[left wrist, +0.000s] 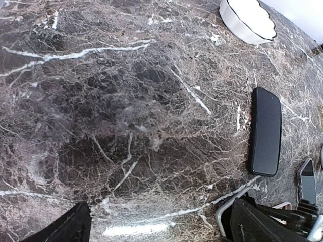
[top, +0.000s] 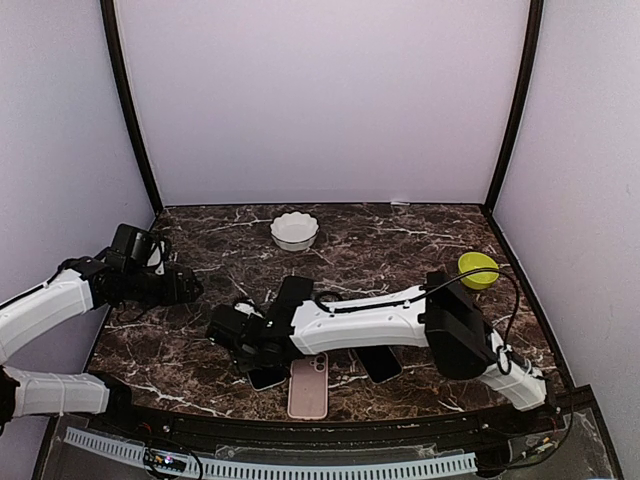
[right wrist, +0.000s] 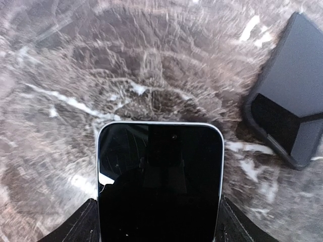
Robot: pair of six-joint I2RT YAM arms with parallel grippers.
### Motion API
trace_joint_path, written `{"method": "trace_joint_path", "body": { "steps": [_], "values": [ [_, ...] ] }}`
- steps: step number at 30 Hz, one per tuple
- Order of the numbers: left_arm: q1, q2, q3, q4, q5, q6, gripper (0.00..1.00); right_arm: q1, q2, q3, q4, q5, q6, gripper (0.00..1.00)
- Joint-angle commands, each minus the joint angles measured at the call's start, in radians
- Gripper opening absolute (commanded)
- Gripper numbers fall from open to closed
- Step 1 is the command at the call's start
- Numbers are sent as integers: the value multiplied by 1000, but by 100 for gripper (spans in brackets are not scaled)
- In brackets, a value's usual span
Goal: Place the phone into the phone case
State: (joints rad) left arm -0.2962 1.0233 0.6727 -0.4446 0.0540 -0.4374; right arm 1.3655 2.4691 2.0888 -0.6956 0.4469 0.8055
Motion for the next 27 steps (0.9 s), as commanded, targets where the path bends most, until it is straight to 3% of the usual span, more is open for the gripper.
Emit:
{"method": "trace_joint_path", "body": {
  "steps": [1, 5, 9, 14, 20, 23, 27],
  "values": [
    [7, -40, 3, -4, -7, 9, 98, 7, -246, -117, 360, 102, -93, 34],
    [-31, -22, 16, -27, 9, 27, 89, 5, -372, -228, 432, 204, -84, 32],
    [-242, -31, 13, -21, -16, 34, 76, -3, -493, -353, 318, 317, -10, 32],
    [-488, 5, -34, -12, 39, -11, 59, -28, -648, -546, 225, 340, 50, 32],
    [-780, 175, -73, 20, 64, -118, 36, -33, -739, -664, 131, 345, 110, 33],
    [-889, 293, -50, 39, 57, -137, 34, -33, -756, -684, 102, 340, 130, 33],
    [-941, 412, -21, 103, 88, -132, 32, -32, -773, -700, 56, 344, 153, 33]
  ]
}}
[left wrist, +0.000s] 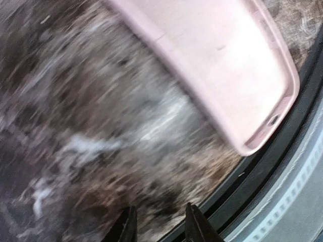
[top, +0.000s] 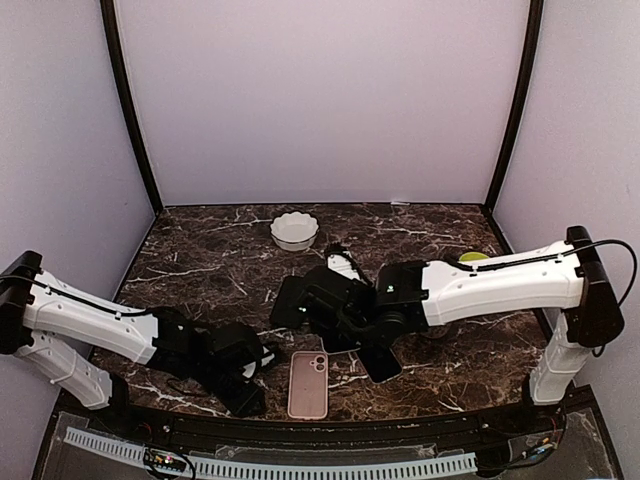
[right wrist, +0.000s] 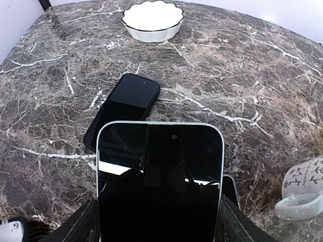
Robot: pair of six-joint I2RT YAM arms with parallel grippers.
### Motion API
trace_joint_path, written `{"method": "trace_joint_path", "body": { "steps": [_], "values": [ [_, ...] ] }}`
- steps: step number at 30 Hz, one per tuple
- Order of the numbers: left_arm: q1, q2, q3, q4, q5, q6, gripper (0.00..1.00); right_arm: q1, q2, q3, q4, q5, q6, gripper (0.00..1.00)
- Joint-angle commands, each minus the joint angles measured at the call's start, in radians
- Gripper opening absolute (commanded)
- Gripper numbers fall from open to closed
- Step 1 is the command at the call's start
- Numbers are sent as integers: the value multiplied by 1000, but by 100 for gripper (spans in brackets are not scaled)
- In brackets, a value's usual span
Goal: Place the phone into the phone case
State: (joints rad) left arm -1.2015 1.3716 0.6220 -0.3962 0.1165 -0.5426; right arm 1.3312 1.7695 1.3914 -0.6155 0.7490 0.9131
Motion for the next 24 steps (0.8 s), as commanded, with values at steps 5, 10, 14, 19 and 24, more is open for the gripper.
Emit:
{"method": "trace_joint_path", "body": {
  "steps": [5, 10, 14, 19, 24],
  "values": [
    [-47, 193, 87, 134, 51, -8, 28, 2, -119, -41, -46, 54, 70, 32],
    [-55, 294, 173, 193, 69, 16, 28, 0, -180, -91, -53, 82, 82, 32],
    [-55, 339, 240, 214, 55, 23, 28, 1, -209, -109, -67, 93, 76, 32],
    [-20, 320, 272, 171, -5, 11, 28, 26, -220, -166, 25, 24, 13, 32],
    [74, 84, 114, 192, -33, -38, 34, 112, -125, -183, 60, -5, 45, 31]
  ]
}}
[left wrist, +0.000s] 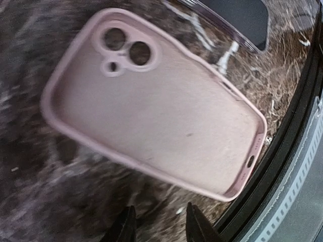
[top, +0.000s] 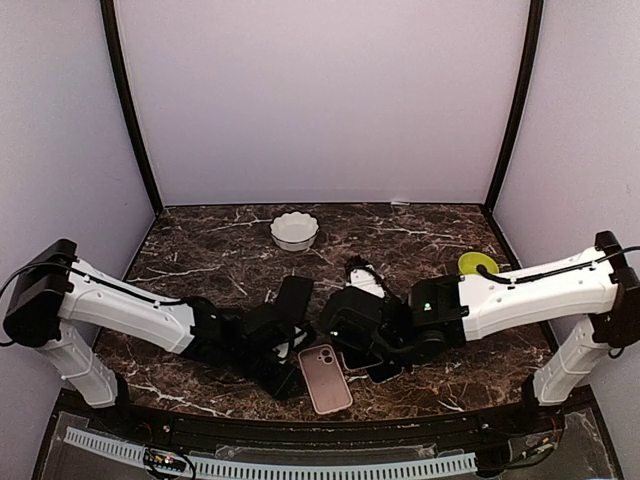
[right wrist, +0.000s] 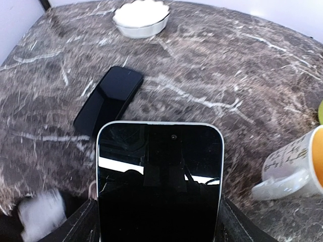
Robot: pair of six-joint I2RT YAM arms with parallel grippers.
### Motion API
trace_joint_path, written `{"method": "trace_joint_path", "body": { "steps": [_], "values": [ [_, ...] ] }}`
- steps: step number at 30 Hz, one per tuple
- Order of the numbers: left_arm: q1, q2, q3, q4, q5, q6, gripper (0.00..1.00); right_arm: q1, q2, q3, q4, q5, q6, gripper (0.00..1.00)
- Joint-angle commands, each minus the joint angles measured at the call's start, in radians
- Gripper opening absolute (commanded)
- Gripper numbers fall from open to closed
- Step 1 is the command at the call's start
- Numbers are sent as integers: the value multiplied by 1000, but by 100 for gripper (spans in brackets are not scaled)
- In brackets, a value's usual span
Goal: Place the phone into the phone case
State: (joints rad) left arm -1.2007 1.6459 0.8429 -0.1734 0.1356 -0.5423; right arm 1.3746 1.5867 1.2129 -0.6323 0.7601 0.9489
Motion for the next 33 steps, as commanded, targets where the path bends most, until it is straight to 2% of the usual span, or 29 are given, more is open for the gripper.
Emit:
{"method": "trace_joint_path", "body": {
  "steps": [1, 3, 6, 8, 10, 12, 16, 22, 33],
  "values": [
    [107, -227, -128, -26, -53, -57, 37, 82, 85, 4, 86, -20, 14, 30],
    [147, -324, -198, -33, -73, -84, 45, 104, 140, 35, 116, -37, 11, 30],
    [183, -443, -226, -66, -138, -108, 57, 120, 225, 94, 122, -33, 17, 27],
    [204, -481, -225, -109, -185, -128, 69, 122, 262, 103, 116, -20, 34, 26],
    [214, -504, -217, -144, -206, -136, 85, 122, 279, 79, 145, -28, 38, 25],
    [217, -518, -210, -164, -211, -138, 94, 122, 283, 43, 215, -40, 31, 25],
    [220, -516, -208, -166, -222, -137, 99, 113, 302, 36, 252, -39, 15, 24],
    [220, -484, -201, -179, -211, -144, 99, 94, 348, 25, 255, -61, 25, 21],
    [220, -517, -206, -188, -231, -140, 99, 78, 373, -20, 311, -65, 22, 20]
  ]
}}
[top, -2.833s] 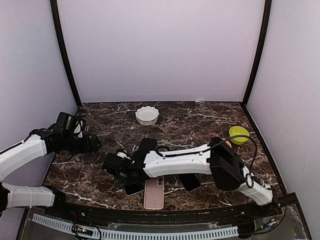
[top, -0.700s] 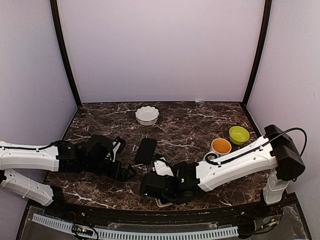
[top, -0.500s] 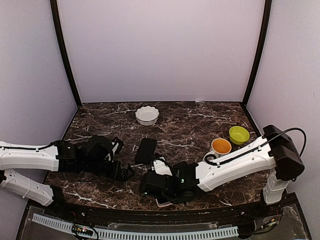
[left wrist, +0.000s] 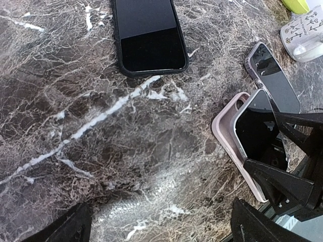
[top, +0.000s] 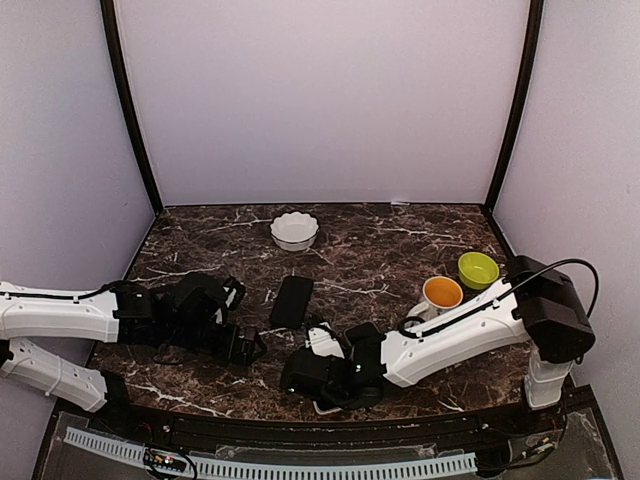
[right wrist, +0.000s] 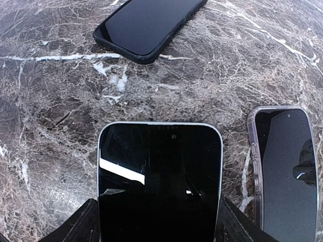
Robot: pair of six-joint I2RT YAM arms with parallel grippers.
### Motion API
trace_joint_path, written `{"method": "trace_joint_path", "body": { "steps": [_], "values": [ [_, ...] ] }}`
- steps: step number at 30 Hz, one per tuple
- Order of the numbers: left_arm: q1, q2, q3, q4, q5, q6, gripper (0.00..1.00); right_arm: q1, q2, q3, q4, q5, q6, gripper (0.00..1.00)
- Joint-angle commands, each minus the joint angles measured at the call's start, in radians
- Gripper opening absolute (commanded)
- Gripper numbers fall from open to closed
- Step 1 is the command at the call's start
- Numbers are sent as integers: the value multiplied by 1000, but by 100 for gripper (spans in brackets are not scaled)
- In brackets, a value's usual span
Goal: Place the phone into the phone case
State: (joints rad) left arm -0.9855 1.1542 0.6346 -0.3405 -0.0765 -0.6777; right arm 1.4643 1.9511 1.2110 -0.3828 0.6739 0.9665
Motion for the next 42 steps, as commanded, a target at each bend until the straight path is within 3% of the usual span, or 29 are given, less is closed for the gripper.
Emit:
{"method": "trace_joint_path", "body": {
  "steps": [1, 14, 16, 22, 26, 34, 37, 39, 42],
  "values": [
    [5, -23, 2, -22, -18, -5, 99, -13, 15, -14, 64, 24, 2, 20],
    [5, -29, -1, -30, -44, 2, 99, 1, 89, 30, -15, 23, 124, 20],
    [5, -28, 3, -37, -47, 5, 99, 2, 89, 33, -33, 20, 140, 29],
    [5, -33, 4, -55, -64, 4, 99, 3, 34, 22, -72, 24, 140, 83],
    [5, -31, 25, -53, -57, 28, 99, 2, 21, 40, -94, 23, 107, 98],
    [2, -28, 37, -45, -2, 125, 97, -1, -78, 98, -178, -7, 2, 99],
    [-10, -29, 31, -31, 28, 116, 94, -36, -203, 21, -151, -162, -57, 98],
    [-32, -20, 22, 4, 60, 102, 91, -77, -266, -82, -83, -324, -57, 89],
    [-85, 12, 17, 68, 113, 93, 87, -96, -314, -200, -4, -408, -12, 67]
  ]
}}
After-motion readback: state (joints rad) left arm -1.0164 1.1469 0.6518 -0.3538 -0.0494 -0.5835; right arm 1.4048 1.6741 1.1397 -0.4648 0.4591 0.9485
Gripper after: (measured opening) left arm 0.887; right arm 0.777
